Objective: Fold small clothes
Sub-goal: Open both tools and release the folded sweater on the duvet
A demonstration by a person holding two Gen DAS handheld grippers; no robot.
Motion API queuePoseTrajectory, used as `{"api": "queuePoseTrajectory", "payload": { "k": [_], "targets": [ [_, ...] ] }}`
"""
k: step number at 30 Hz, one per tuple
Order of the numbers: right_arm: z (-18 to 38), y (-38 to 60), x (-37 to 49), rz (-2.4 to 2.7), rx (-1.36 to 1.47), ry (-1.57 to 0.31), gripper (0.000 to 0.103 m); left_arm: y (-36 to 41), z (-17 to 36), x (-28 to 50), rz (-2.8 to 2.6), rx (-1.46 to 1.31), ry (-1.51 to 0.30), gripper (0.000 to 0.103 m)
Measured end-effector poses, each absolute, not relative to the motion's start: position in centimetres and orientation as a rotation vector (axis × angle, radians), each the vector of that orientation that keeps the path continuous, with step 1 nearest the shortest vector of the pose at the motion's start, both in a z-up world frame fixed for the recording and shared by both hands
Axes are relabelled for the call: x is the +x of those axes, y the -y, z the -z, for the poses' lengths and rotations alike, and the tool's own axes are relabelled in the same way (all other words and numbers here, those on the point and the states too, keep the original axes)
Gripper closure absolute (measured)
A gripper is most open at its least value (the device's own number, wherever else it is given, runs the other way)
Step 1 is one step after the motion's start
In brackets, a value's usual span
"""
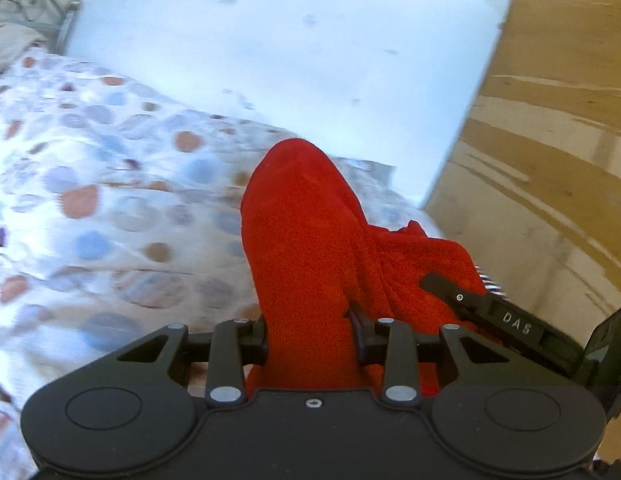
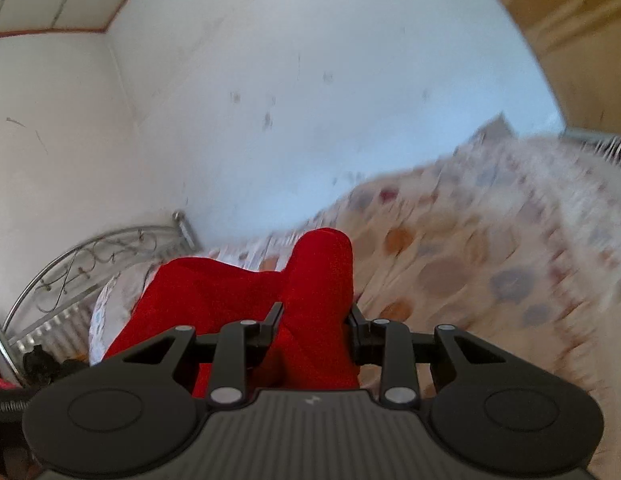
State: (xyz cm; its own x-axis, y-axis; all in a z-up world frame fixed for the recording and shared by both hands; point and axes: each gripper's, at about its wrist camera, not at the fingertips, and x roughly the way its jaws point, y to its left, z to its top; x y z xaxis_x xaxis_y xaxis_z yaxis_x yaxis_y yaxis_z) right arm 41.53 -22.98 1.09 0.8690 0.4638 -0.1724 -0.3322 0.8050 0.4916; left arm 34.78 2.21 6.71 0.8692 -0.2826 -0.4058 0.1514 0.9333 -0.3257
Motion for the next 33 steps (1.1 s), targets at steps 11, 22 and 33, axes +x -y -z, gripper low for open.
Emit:
{"api": "queuePoseTrajectory", "payload": {
  "k": [11,22,33],
  "targets": [
    [6.0,20.0,44.3,-0.359,0.338,-0.464,0.066,-6.8,0.9,36.9,0.128,-0.296,-0.545,0.059],
    [6.9,20.1,44.5,-0.345,0.34,-0.455,0.057,-6.8,3.1,37.2,0.119,-0.28,-0.504,0.048],
    [3.5,19.8,40.8,-0.233,0.255,-0.37,0.025,-6.3,0.6,36.2,0.075,-0.249,-0.526,0.016]
  ]
}}
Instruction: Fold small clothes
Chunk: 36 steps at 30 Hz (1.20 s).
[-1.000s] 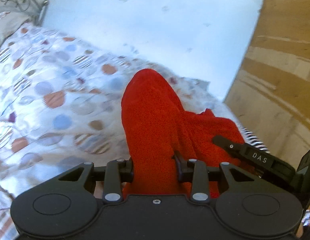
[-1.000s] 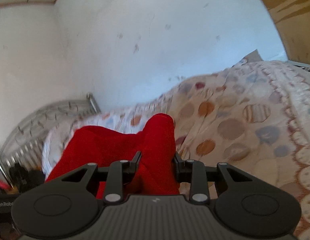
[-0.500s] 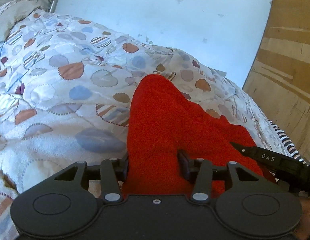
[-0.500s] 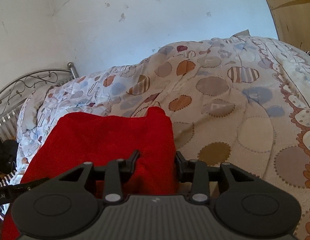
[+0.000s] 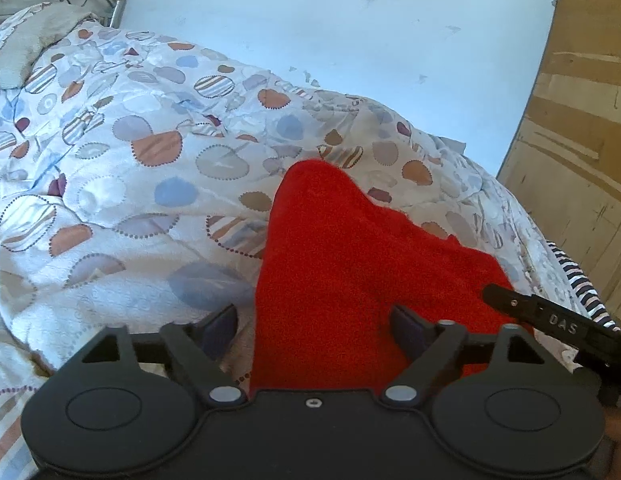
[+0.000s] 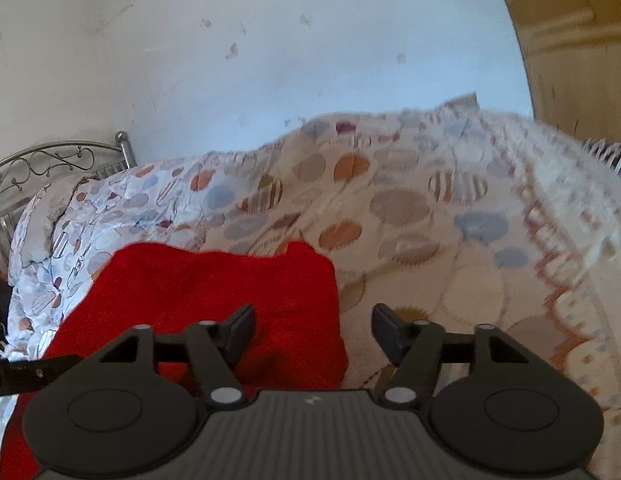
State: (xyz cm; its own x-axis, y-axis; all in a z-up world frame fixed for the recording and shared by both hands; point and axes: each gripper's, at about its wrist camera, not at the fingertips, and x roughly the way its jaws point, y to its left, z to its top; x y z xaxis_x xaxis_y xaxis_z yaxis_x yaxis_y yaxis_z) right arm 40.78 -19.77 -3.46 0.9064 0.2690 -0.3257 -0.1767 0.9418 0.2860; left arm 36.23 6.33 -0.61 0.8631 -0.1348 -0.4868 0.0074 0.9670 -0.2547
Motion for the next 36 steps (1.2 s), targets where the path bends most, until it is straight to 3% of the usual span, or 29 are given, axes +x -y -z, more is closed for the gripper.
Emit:
{"api": "queuePoseTrajectory", "payload": {
  "k": [9,23,36],
  "targets": [
    [-1.4,20.8,35.3,-0.203,0.222,-0.217,0.0,-5.6,-3.4,32.6,0.043,-0.224,-0.45,0.001],
    [-4.9,22.3,22.5,-0.212,0.161,-0.049,0.0,-3.8,-8.2,21.4,0.046,-0.168,-0.303,0.001],
    [-3.0,23.6,10.6,-0.177,0.13,-0.011,0.0,-2.9,-5.9,10.2,0.077,-0.142,-0.281,0.001]
  ]
}}
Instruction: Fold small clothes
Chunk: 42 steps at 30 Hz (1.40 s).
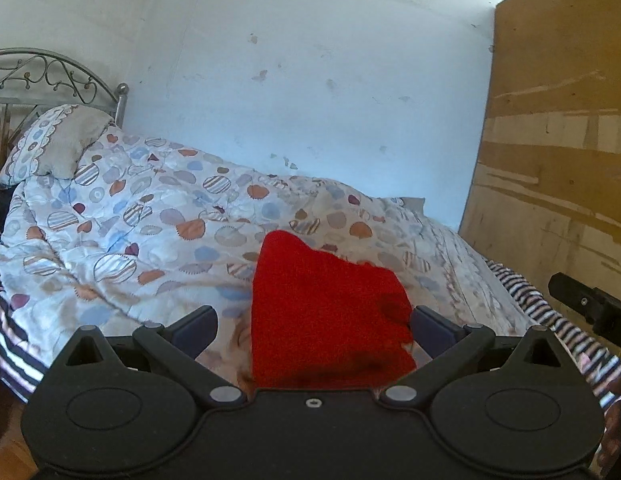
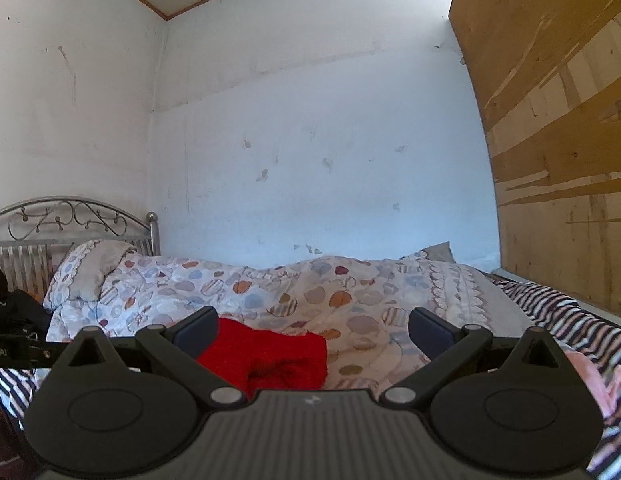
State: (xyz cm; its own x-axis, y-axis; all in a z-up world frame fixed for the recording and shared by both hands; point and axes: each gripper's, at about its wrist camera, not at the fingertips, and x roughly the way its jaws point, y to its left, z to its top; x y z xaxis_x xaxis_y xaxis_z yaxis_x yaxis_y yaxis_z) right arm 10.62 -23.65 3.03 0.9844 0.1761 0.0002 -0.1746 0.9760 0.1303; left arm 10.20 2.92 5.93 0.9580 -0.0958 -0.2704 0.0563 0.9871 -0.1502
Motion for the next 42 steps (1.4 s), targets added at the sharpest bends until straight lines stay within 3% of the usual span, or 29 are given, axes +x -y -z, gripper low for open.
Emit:
{"api": "queuePoseTrajectory", "payload": {
  "k": [15,27,42],
  "targets": [
    [0.2,22.9,4.4,-0.086,0.084,0.017,0.0,-3.2,-3.3,5.1,0.043,-0.112,-0.282,0.001],
    [4.2,22.0,4.0,-0.065,0.065,-0.057,0.0,-2.7,0.0,4.1,0.013,-0.063,-0.307,0.001],
    [4.9,22.6,4.0,-0.052,0.08,-0.078,0.0,-3.0,0.8,4.1,-0.008,-0.061,-0.321,0.001]
  ]
}}
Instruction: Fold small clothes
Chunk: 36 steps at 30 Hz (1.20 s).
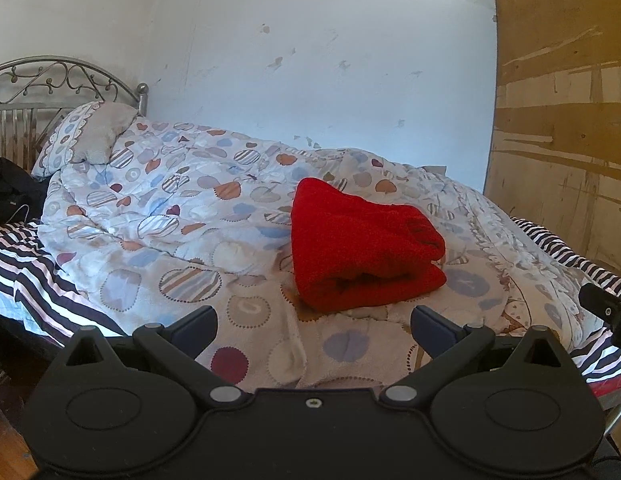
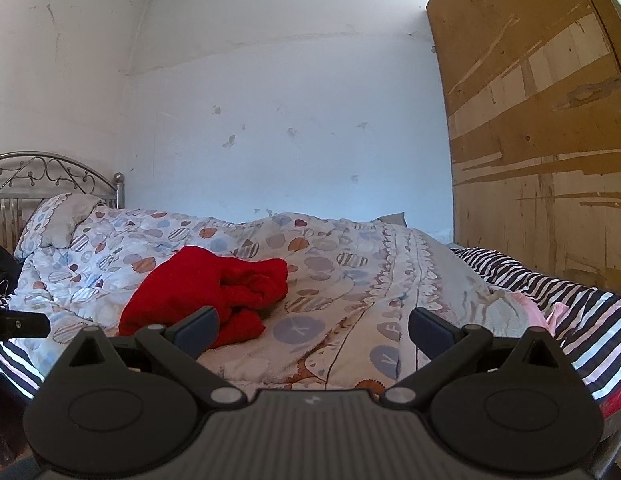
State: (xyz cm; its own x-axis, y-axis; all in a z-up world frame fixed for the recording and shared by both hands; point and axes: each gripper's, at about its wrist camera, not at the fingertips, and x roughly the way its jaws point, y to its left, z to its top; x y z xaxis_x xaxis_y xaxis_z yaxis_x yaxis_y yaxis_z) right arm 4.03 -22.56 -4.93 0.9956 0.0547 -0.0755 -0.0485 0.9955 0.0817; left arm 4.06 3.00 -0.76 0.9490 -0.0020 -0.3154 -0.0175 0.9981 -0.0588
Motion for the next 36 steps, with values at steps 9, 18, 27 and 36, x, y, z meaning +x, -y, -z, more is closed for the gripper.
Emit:
{"api": "queuePoseTrajectory", "payload": {
  "k": [9,18,27,36],
  "targets": [
    [4.98,22.59,4.09,-0.053,0.086,-0.084,0.0,-2.76,0.84,4.06,0.002,-0.045,-0.328,0.001],
    [4.97,22.63,4.12,-0.053,0.088,-0.087,0.0,-2.73,0.84,4.05,0.003,-0.045,-0.328,0.001],
    [4.96,22.62,4.13,-0.053,0.09,-0.089,0.0,-2.69,0.87,4.06,0.002,-0.044,-0.329,0.001],
    [5.14,22.39,4.04,-0.053,0.089,-0.089,0.0,-2.63,0.87,4.03,0.002,-0.044,-0.329,0.001]
  ]
}}
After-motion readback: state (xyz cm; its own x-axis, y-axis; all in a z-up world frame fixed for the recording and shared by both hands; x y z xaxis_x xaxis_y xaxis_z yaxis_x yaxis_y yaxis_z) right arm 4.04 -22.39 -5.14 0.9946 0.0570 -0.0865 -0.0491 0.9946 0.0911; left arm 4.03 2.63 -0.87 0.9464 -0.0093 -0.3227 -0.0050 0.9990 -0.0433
